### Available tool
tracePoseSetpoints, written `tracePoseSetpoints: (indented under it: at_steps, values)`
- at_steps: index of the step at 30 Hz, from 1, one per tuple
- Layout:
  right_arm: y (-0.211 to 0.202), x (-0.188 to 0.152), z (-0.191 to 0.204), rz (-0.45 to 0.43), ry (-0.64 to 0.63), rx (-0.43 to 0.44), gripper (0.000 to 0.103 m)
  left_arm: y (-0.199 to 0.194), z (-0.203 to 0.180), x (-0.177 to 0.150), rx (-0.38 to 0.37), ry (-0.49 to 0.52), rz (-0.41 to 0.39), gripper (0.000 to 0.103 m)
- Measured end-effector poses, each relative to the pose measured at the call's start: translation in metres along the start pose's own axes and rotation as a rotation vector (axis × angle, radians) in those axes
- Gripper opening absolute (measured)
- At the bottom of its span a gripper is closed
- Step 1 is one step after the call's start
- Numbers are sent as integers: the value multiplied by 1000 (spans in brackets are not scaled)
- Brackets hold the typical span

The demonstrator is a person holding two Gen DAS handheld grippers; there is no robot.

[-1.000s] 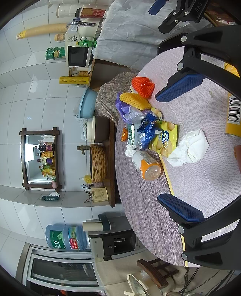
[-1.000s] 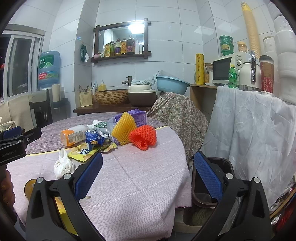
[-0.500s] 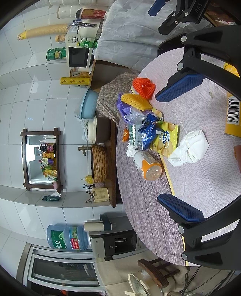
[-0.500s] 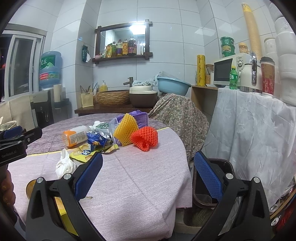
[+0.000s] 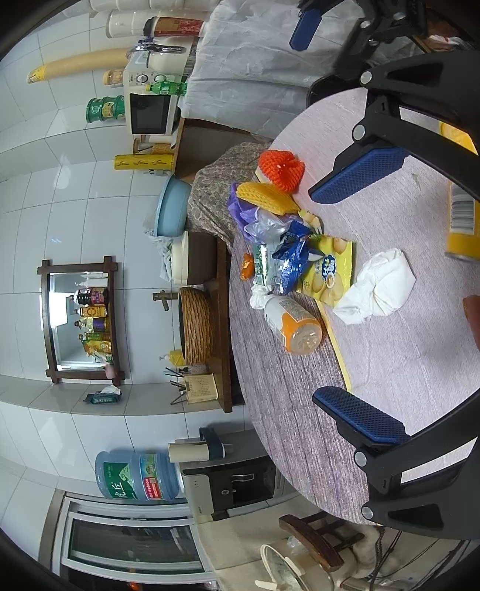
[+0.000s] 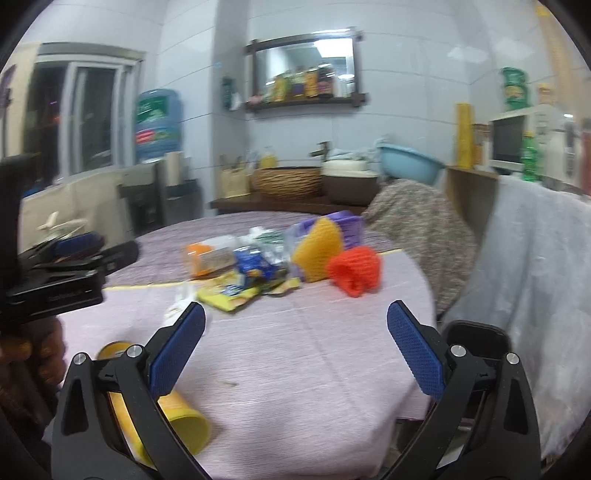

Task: Collect trash
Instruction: 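Grasp the yellow can with the right tool while the left tool grasps the white bottle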

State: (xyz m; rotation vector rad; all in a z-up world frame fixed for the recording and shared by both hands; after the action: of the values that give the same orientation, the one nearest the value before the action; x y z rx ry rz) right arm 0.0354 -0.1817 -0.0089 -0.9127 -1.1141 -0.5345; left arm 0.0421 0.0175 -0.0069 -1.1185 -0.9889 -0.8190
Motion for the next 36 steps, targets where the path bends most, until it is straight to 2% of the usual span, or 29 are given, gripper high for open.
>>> tracePoseSetpoints:
  at_steps: [3, 5, 8, 10, 12, 16, 17, 19, 20, 23, 25, 29, 31, 34, 36]
  values:
    - [26, -2, 29, 140, -85, 179, 97, 13, 17, 1, 27, 11, 31, 98]
    - [47, -9, 53, 255, -169, 262, 97, 26, 36, 0, 44, -6, 79, 98]
    - [64, -21, 90, 346, -310, 361, 97, 41, 69, -5, 77, -64, 132, 98]
    - [75, -34, 111, 421, -403, 402, 97, 46, 81, -8, 97, -72, 152, 98]
    - [82, -43, 124, 459, -467, 417, 97, 50, 86, -11, 106, -67, 167, 98]
    - [102, -62, 135, 588, -509, 482, 97, 59, 81, -14, 77, -44, 205, 98]
    - [106, -65, 136, 609, -518, 481, 94, 63, 79, -15, 62, -36, 215, 98]
    - [112, -70, 136, 656, -521, 496, 68, 71, 76, -15, 43, -13, 238, 98]
    - [115, -71, 134, 675, -519, 506, 67, 77, 74, -14, 33, 8, 254, 98]
    - [115, -69, 128, 688, -492, 519, 67, 95, 67, -7, -9, 65, 273, 98]
    - [112, -63, 121, 662, -451, 516, 67, 113, 59, 3, -27, 123, 299, 98]
    - [110, -45, 97, 579, -331, 494, 67, 158, 27, 24, -152, 239, 378, 98]
    - [109, -38, 84, 546, -270, 477, 67, 186, 10, 33, -146, 292, 409, 96]
    - [106, -28, 65, 492, -178, 450, 67, 228, -18, 37, -142, 432, 496, 93]
    - [105, -23, 54, 462, -138, 433, 67, 245, -29, 35, -104, 508, 523, 86]
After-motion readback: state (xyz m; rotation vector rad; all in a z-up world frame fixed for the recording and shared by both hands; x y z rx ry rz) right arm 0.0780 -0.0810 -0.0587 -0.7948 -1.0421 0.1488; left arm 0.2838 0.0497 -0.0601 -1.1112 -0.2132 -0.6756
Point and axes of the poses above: each gripper's, at about its wrist camera, not at the fingertips, and y roughly the way its jaws point, z to its left, x to its top, the point moved 6 cm from there along y, roughly the way its jaws point, and after that the axes turned 14 degrees about x, right-handed, at the moved point
